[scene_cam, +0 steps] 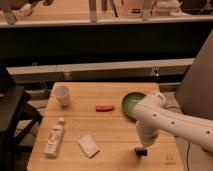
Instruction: Knock the eraser over
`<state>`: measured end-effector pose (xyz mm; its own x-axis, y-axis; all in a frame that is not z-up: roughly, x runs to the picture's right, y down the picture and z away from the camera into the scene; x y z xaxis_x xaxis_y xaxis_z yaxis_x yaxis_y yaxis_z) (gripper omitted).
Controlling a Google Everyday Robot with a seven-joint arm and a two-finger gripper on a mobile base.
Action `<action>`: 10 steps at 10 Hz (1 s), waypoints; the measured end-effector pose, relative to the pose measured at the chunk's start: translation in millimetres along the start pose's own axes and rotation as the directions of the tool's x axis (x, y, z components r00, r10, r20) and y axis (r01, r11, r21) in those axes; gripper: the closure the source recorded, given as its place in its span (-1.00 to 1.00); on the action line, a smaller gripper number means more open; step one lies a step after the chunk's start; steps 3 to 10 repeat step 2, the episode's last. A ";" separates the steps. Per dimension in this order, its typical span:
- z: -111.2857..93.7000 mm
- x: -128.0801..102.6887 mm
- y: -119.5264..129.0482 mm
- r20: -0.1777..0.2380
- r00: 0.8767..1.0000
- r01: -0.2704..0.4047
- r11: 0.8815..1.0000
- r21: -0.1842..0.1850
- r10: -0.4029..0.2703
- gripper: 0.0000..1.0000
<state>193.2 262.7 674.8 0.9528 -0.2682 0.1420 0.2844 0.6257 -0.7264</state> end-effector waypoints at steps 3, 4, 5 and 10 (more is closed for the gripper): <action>1.3 -0.9 0.1 0.000 1.000 0.005 1.000 -0.004 -0.005 1.00; 1.3 -0.9 0.1 0.000 1.000 0.005 1.000 -0.004 -0.005 1.00; 1.3 -0.9 0.1 0.000 1.000 0.005 1.000 -0.004 -0.005 1.00; 1.3 -0.9 0.1 0.000 1.000 0.005 1.000 -0.004 -0.005 1.00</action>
